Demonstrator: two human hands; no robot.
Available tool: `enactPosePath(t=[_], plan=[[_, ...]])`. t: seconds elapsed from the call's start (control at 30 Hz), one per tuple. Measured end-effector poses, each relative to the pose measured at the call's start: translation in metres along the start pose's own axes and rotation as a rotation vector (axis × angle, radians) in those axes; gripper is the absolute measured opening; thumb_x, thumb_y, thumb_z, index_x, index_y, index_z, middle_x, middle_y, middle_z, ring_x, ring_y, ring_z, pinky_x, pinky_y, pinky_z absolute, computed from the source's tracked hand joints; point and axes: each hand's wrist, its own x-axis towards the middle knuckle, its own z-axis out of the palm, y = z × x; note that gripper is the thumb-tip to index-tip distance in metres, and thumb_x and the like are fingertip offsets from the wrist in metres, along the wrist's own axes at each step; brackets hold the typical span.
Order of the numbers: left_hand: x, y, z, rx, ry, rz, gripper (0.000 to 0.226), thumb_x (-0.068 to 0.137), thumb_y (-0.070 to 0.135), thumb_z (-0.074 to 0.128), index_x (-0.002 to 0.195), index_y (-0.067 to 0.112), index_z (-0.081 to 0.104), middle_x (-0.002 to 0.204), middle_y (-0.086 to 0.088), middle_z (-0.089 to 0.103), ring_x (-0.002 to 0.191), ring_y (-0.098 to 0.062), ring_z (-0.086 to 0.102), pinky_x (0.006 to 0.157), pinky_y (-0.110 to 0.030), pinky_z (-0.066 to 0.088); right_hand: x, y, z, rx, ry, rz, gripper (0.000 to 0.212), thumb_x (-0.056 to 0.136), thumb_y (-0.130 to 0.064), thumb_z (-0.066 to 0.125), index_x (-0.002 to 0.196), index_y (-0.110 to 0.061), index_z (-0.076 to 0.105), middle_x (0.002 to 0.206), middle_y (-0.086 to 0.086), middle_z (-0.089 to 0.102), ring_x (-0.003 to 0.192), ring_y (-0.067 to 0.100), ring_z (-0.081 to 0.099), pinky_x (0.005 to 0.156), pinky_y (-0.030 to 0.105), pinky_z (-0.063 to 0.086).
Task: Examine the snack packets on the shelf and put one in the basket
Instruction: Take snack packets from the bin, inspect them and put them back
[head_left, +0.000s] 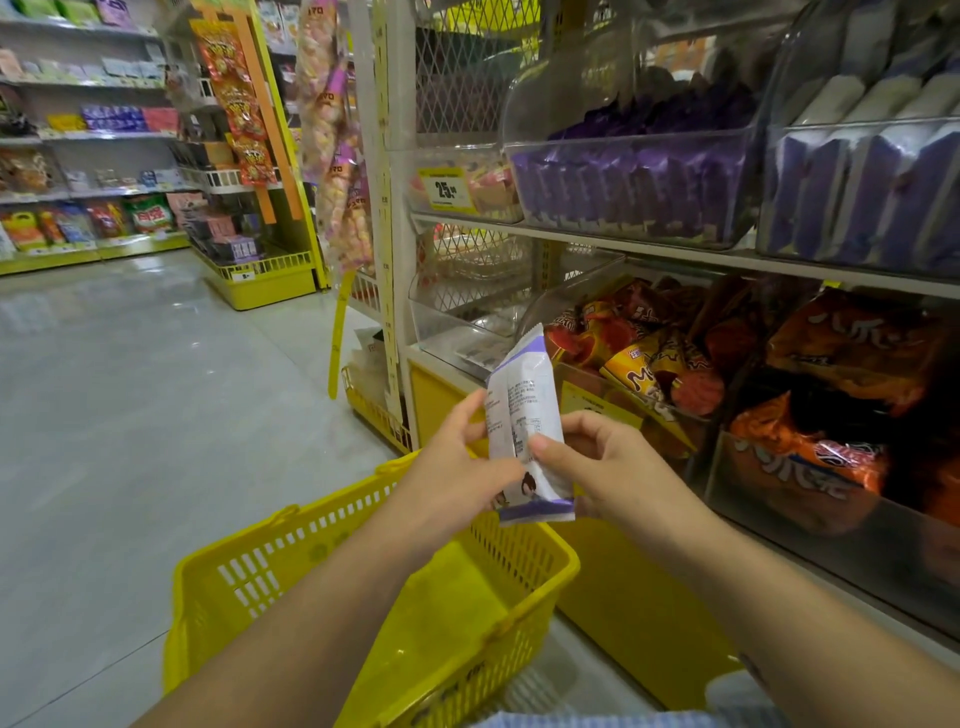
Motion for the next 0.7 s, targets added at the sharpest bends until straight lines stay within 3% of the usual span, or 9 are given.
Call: enactPosePath(t=[0.17,0.27,0.4,0.5,0.6,0.7], plan=[[-0.002,0.0,0.001,-0.03,-0.002,0.002,0.097,0.076,0.003,0.074,0.149,0.04,0.022,0.114,0.019,0.055,0.103,-0.016,0.067,0.079,-0.044,0.06,-0.002,0.0,0.001,-0.045,-0.03,-0.01,0.015,0.09,-0.012,0.062,0.104,-0.007,0.061,0.102,0.011,0.072,0.088,0.027,0.072,0.072,0.051,0.059],[-0.002,0.0,-0.001,-0.066,0.013,0.0,0.091,0.078,-0.003,0.068,0.147,0.039,0.027,0.119,0.011,0.057,0.104,-0.019,0.067,0.079,-0.048,0.059,-0.001,0.0,0.001,-0.053,-0.057,-0.009,0.014,0.089,-0.011,0.063,0.103,-0.008,0.061,0.101,0.009,0.072,0.083,0.022,0.072,0.07,0.046,0.06],[0.0,-0.001,-0.004,-0.138,0.031,-0.013,0.077,0.083,-0.006,0.062,0.145,0.033,0.035,0.122,0.002,0.061,0.102,-0.022,0.068,0.072,-0.041,0.061,0.0,0.001,0.0,-0.055,-0.088,-0.016,0.015,0.088,-0.009,0.064,0.103,-0.008,0.061,0.1,0.006,0.073,0.08,0.018,0.072,0.063,0.037,0.061],[0.003,0.0,-0.009,-0.219,0.04,-0.033,0.078,0.083,-0.004,0.064,0.147,0.028,0.033,0.12,-0.002,0.065,0.099,-0.024,0.07,0.078,-0.045,0.059,0.0,0.0,-0.001,-0.069,-0.117,-0.03,0.016,0.088,-0.008,0.064,0.103,-0.009,0.062,0.096,0.002,0.074,0.079,0.015,0.072,0.058,0.028,0.057],[0.005,0.001,-0.013,-0.253,0.043,-0.032,0.073,0.083,-0.001,0.061,0.145,0.027,0.034,0.117,-0.006,0.068,0.093,-0.025,0.072,0.078,-0.045,0.058,0.0,-0.001,-0.002,-0.072,-0.138,-0.045,0.017,0.087,-0.008,0.065,0.104,-0.008,0.062,0.096,0.002,0.074,0.08,0.015,0.071,0.059,0.028,0.058],[0.004,0.001,-0.015,-0.283,0.041,-0.034,0.051,0.088,0.007,0.054,0.136,0.023,0.046,0.108,-0.005,0.073,0.088,-0.027,0.073,0.073,-0.043,0.058,-0.001,-0.002,-0.002,-0.085,-0.151,-0.065,0.017,0.086,-0.008,0.066,0.103,-0.009,0.063,0.095,0.0,0.074,0.079,0.015,0.07,0.065,0.033,0.059]])
